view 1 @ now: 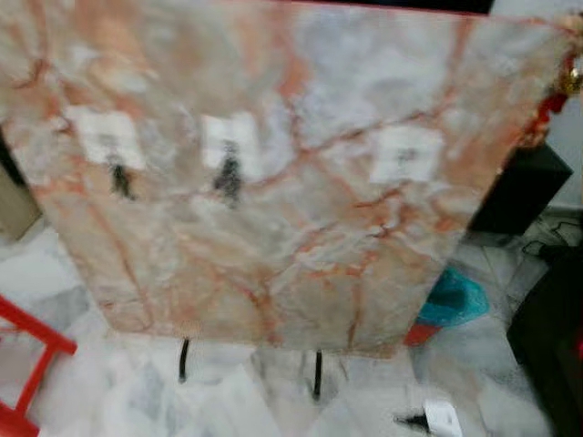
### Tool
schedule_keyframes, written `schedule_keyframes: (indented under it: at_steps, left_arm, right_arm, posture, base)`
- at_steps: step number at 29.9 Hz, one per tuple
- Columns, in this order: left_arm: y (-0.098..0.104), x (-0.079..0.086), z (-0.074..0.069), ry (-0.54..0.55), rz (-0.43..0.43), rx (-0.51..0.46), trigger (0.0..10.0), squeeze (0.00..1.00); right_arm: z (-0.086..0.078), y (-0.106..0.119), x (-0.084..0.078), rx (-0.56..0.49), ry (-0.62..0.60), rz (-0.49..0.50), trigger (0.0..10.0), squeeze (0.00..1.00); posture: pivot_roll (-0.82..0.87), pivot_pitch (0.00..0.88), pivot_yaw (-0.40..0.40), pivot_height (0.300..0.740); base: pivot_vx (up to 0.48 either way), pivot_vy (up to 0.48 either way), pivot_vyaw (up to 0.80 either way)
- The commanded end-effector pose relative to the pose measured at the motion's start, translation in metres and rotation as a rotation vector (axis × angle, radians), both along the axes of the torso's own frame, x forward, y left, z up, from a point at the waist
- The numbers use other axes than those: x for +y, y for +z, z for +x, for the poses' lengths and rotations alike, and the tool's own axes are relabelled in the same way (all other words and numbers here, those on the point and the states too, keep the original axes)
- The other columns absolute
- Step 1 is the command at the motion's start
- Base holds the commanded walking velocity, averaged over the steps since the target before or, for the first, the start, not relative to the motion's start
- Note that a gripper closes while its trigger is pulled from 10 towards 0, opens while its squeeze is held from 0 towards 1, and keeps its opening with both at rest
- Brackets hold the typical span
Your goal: Hang keys on a hook
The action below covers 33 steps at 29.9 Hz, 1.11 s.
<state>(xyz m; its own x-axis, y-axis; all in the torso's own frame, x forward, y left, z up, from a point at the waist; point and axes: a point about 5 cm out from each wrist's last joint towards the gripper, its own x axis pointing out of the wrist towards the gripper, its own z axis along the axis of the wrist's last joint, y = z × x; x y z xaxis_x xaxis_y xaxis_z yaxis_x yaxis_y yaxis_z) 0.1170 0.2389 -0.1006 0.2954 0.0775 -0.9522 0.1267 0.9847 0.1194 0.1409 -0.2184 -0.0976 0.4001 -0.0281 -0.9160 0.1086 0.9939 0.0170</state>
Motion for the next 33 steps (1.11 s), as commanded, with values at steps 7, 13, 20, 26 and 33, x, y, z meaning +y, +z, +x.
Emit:
schedule_keyframes:
  at_steps: [7,13,20,26,33]
  left_arm:
    - [0.001,-0.02,0.018,-0.024,-0.004,-0.043,10.0,0.0]
    - [0.007,-0.023,0.036,-0.089,0.041,-0.111,10.0,0.0]
    - [0.036,-0.014,0.09,-0.166,0.056,-0.314,10.0,0.0]
    - [0.112,-0.029,0.169,-0.45,-0.042,-0.684,10.0,0.0]
    - [0.18,-0.065,0.177,-0.769,-0.282,-0.82,10.0,0.0]
  right_arm:
    - [0.011,0.004,0.002,-0.031,0.006,0.002,10.0,0.0]
    - [0.012,0.004,0.002,-0.033,0.0,0.005,10.0,0.0]
    - [0.011,0.004,0.002,-0.033,0.002,0.003,10.0,0.0]
    - [0.011,0.003,0.002,-0.033,0.005,0.001,10.0,0.0]
    - [0.01,0.003,0.003,-0.037,0.006,0.003,10.0,0.0]
  posture:
    - [0.02,0.0,-0.067,0.74]
    - [0.02,0.0,-0.065,0.74]
    - [0.02,0.0,-0.064,0.74]
    - [0.03,0.0,-0.06,0.74]
    - [0.03,0.0,-0.049,0.74]
  base:
    - [0.0,-0.458,0.0]
    - [0.0,-0.305,0.0]
    - [0.0,0.0,0.0]
    - [0.0,0.0,0.0]
    - [0.0,0.0,0.0]
